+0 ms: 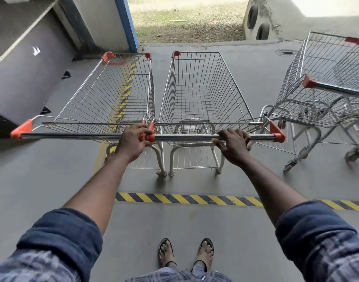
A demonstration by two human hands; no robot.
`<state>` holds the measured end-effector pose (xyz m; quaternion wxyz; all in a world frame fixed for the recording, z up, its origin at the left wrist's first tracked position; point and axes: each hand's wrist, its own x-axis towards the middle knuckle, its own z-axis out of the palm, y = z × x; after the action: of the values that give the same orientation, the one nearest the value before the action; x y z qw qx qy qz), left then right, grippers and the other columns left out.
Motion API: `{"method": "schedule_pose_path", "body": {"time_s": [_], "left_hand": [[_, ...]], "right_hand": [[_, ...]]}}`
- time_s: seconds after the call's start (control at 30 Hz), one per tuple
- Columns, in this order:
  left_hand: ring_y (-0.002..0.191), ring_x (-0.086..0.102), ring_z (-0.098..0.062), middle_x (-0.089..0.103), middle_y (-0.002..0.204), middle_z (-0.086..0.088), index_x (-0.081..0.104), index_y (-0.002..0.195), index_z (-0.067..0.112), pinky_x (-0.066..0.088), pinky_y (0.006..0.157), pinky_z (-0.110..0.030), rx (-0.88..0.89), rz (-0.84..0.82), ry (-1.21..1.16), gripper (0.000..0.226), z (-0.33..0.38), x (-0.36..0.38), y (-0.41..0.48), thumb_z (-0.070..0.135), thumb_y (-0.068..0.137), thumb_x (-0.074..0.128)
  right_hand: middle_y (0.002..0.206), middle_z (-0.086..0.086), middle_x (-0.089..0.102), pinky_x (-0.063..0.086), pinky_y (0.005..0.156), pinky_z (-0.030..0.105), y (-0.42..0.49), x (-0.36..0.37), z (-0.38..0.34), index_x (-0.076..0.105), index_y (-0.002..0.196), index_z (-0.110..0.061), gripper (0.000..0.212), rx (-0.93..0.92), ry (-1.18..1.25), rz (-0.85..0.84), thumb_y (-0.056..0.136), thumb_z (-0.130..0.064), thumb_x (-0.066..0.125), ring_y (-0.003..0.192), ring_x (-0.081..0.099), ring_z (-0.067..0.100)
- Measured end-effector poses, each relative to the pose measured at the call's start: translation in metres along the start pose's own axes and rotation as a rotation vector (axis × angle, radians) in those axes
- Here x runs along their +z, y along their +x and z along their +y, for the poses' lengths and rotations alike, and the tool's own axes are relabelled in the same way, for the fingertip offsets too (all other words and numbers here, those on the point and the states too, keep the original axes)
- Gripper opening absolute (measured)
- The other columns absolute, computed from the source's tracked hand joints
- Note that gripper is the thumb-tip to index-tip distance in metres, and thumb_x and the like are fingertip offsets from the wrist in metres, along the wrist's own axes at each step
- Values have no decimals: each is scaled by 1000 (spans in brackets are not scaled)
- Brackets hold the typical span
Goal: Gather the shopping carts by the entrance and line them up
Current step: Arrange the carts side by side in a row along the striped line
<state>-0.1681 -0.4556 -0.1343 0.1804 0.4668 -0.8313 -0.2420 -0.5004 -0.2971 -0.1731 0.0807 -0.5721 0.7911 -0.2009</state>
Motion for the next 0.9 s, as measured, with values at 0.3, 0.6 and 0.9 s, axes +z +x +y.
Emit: {"method": "schedule_pose_path", "body": {"time_s": [0.3, 0.6, 0.9], "left_hand": [[127, 48, -25, 52, 134, -4, 75, 109, 22, 42, 108, -40, 4, 44, 11, 42, 6, 3, -7, 7, 71, 86], [123, 51, -29, 53, 130, -10, 70, 118, 17, 46, 105, -46, 3, 63, 22, 52, 7, -2, -10, 11, 69, 88], [117, 51, -33, 56, 127, -8, 69, 118, 19, 42, 96, -44, -15, 140, 173, 56, 13, 2, -11, 28, 66, 90]], "right_hand": [[103, -6, 55, 26, 98, 46, -4, 2, 2, 60, 107, -31, 38, -7, -34, 0, 91, -61, 45, 105, 43, 21], [111, -1, 62, 28, 96, 35, -7, -16, 23, 59, 118, -22, 36, -123, -24, -7, 92, -47, 60, 108, 53, 26], [109, 4, 62, 44, 94, 49, -18, -44, 84, 63, 108, -20, 29, -16, -40, 35, 87, -40, 68, 107, 54, 33]]}}
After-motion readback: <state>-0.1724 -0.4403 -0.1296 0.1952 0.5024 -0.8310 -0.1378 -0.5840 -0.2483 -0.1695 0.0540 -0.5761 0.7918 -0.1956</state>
